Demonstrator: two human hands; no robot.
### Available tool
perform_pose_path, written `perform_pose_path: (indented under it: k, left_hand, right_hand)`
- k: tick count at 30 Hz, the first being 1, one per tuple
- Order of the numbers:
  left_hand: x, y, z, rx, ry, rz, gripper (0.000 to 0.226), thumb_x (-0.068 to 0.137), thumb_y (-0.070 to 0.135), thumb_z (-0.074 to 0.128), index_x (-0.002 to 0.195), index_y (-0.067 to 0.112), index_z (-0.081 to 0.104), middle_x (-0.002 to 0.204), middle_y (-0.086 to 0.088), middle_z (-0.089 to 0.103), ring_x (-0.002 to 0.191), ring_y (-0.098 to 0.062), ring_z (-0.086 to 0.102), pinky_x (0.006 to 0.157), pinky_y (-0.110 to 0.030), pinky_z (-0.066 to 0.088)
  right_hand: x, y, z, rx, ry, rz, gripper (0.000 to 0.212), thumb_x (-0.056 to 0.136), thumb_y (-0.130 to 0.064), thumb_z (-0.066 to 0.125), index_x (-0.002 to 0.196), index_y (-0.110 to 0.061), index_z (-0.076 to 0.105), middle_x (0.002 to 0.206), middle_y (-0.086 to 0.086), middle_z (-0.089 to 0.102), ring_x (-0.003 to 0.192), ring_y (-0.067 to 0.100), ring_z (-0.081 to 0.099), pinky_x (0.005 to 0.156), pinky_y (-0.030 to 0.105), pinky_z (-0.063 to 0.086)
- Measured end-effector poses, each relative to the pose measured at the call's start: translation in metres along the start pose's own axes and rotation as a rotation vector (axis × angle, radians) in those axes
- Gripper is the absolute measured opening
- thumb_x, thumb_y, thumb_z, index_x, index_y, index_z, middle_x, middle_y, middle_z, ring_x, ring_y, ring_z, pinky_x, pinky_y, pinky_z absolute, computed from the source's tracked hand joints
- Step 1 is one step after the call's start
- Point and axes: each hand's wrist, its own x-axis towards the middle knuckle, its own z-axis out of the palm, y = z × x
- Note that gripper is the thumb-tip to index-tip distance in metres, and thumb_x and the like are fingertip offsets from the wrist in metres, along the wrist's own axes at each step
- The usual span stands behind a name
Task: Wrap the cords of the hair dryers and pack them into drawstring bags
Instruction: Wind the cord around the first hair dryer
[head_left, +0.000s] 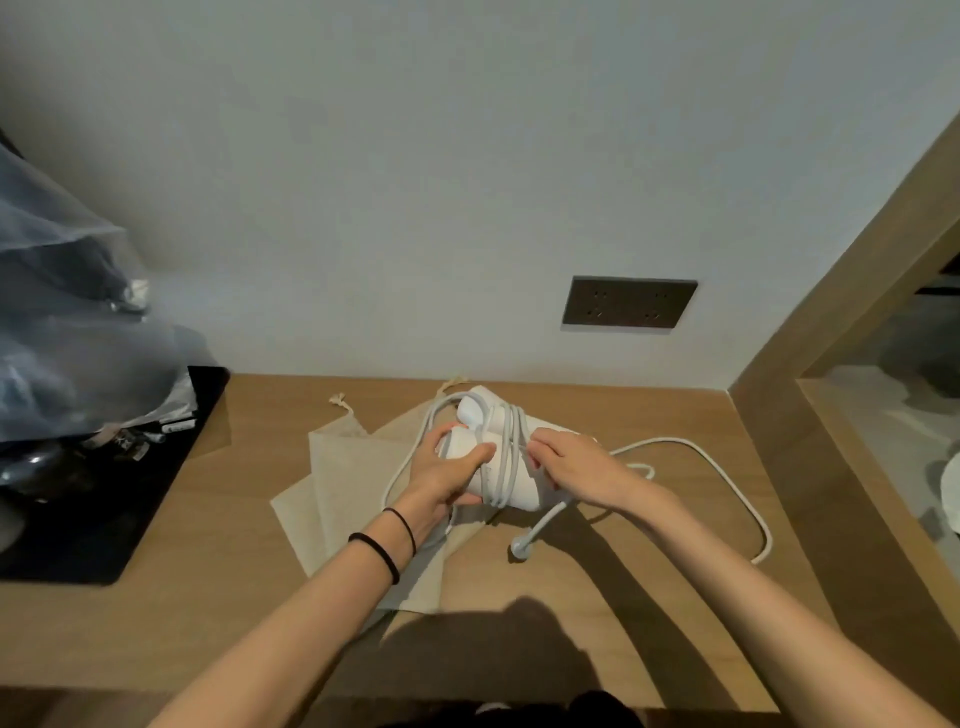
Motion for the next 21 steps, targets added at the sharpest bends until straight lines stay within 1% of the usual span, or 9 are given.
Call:
perform_pose_path:
  k: [4, 6, 8, 11, 15, 17, 18, 20, 21]
  left_hand:
    - [0.002, -0.039, -0.003, 0.039, -0.005, -0.139, 0.052, 0.075, 0.018, 0.079, 0.121, 0.022, 0.054, 0.129, -0.008, 0.052, 0.101, -0.031, 0.061, 0.041, -0.033, 0.055]
    - [0.003, -0.054, -0.004, 0.025, -0.029, -0.174, 0.058, 0.076, 0.019, 0.078, 0.127, 0.022, 0.050, 0.135, -0.001, 0.046, 0.105, -0.028, 0.058, 0.044, -0.035, 0.057]
    - [0.003, -0.065, -0.003, 0.025, -0.037, -0.185, 0.062, 0.077, 0.019, 0.078, 0.131, 0.021, 0.047, 0.132, 0.003, 0.045, 0.101, -0.024, 0.058, 0.052, -0.040, 0.059]
    - [0.009, -0.081, 0.003, 0.067, 0.005, -0.144, 0.062, 0.076, 0.020, 0.079, 0.130, 0.017, 0.049, 0.126, -0.001, 0.049, 0.095, -0.018, 0.056, 0.061, -0.034, 0.059]
    - [0.014, -0.094, 0.012, -0.002, 0.010, -0.174, 0.048, 0.076, 0.021, 0.079, 0.116, 0.012, 0.055, 0.119, -0.010, 0.056, 0.097, -0.026, 0.059, 0.055, -0.040, 0.059]
    - [0.016, -0.097, 0.013, 0.028, -0.026, -0.128, 0.044, 0.081, 0.022, 0.074, 0.115, 0.010, 0.050, 0.109, -0.011, 0.056, 0.087, -0.022, 0.059, 0.046, -0.030, 0.055]
    - [0.017, -0.097, 0.012, 0.078, -0.065, -0.097, 0.044, 0.083, 0.026, 0.072, 0.117, 0.013, 0.047, 0.109, -0.010, 0.054, 0.087, -0.021, 0.058, 0.048, -0.029, 0.055]
    - [0.022, -0.095, 0.006, 0.322, -0.143, 0.001, 0.049, 0.086, 0.040, 0.065, 0.124, 0.019, 0.041, 0.123, -0.011, 0.051, 0.100, -0.024, 0.055, 0.076, -0.039, 0.057]
    - [0.024, -0.093, 0.002, 0.533, -0.174, 0.080, 0.053, 0.088, 0.045, 0.060, 0.130, 0.020, 0.039, 0.130, -0.010, 0.049, 0.108, -0.025, 0.053, 0.088, -0.039, 0.051]
  right_hand:
    - [-0.006, 0.013, 0.024, 0.138, -0.109, 0.100, 0.031, 0.099, -0.020, 0.036, 0.072, -0.015, 0.050, 0.062, -0.004, 0.050, 0.056, 0.010, 0.048, 0.050, 0.015, 0.034]
    - [-0.009, 0.020, 0.036, 0.178, -0.129, 0.129, 0.032, 0.098, -0.018, 0.037, 0.069, -0.016, 0.049, 0.062, -0.002, 0.049, 0.056, 0.008, 0.046, 0.053, 0.018, 0.034]
    - [-0.011, 0.028, 0.046, 0.188, -0.121, 0.165, 0.033, 0.097, -0.018, 0.038, 0.067, -0.017, 0.048, 0.063, -0.002, 0.050, 0.058, 0.009, 0.046, 0.058, 0.023, 0.034]
    - [-0.016, 0.039, 0.061, 0.178, -0.082, 0.203, 0.031, 0.097, -0.019, 0.036, 0.070, -0.016, 0.049, 0.066, -0.003, 0.050, 0.067, 0.013, 0.048, 0.067, 0.028, 0.036]
    - [-0.016, 0.047, 0.076, 0.204, -0.035, 0.223, 0.028, 0.100, -0.022, 0.034, 0.084, -0.009, 0.052, 0.075, 0.005, 0.054, 0.075, 0.021, 0.050, 0.075, 0.037, 0.042]
    - [-0.015, 0.050, 0.080, 0.188, -0.036, 0.237, 0.027, 0.102, -0.025, 0.033, 0.090, -0.009, 0.052, 0.083, 0.008, 0.057, 0.080, 0.023, 0.052, 0.077, 0.037, 0.042]
    - [-0.014, 0.052, 0.082, 0.168, -0.034, 0.240, 0.027, 0.102, -0.026, 0.032, 0.092, -0.010, 0.052, 0.086, 0.010, 0.058, 0.080, 0.025, 0.054, 0.076, 0.037, 0.042]
    - [-0.014, 0.056, 0.082, 0.129, -0.031, 0.234, 0.028, 0.102, -0.028, 0.032, 0.095, -0.011, 0.052, 0.090, 0.012, 0.062, 0.083, 0.028, 0.057, 0.077, 0.040, 0.043]
    - [-0.014, 0.058, 0.082, 0.126, -0.030, 0.233, 0.028, 0.102, -0.029, 0.031, 0.097, -0.011, 0.052, 0.092, 0.012, 0.062, 0.085, 0.029, 0.058, 0.078, 0.041, 0.043]
